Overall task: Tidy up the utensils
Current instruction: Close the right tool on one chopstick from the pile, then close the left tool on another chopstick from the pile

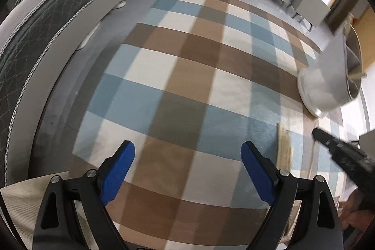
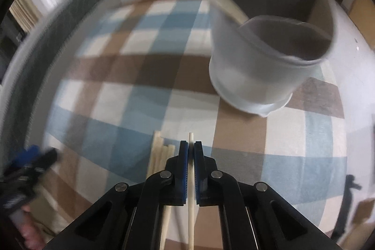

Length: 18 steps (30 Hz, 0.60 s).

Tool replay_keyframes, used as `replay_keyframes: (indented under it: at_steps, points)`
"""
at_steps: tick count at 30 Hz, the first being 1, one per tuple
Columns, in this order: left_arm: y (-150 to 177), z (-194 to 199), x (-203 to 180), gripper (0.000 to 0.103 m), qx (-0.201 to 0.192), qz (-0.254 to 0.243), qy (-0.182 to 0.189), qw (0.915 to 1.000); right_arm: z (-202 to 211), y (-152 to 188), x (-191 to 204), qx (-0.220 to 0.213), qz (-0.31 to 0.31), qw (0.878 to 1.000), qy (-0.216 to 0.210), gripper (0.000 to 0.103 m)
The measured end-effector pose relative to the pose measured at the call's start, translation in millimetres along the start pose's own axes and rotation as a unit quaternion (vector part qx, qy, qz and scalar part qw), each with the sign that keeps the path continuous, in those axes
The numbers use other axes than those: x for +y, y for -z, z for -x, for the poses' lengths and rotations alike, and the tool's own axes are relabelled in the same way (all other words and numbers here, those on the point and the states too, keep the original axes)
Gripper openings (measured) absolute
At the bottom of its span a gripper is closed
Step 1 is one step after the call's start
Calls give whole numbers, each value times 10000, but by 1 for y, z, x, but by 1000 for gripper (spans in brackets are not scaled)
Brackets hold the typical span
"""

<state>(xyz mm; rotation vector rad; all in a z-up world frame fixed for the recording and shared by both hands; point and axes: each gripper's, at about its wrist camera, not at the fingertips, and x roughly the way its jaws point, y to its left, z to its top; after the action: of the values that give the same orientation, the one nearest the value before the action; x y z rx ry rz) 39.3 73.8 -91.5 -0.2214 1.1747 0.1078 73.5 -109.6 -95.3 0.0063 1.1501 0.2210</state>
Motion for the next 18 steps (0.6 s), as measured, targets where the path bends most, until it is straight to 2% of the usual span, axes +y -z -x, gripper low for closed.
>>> replay_keyframes:
  at_steps: [6,8,10,15,18]
  points:
    - [10,-12,-32,89,282,-441,450,9976,50,12,-34,-833,-544,9937,-525,4]
    - [15,-18,-44,89,390,-609,554,9958,58,9,-41,-945,-788,9894,-769,4]
    - [20,-24,-53,89,450,-774,527,9946,64,4,-52,-1042,-1051,9833,-1062,4]
    - [31,-44,-66,89,730,-913,347,9925,68,5,-75,-1197,-1521,9717,-1356,4]
    - [33,-43,-73,89,638,-1089,185,9918,71,8,-84,-1302,-1678,9658,-1488,4]
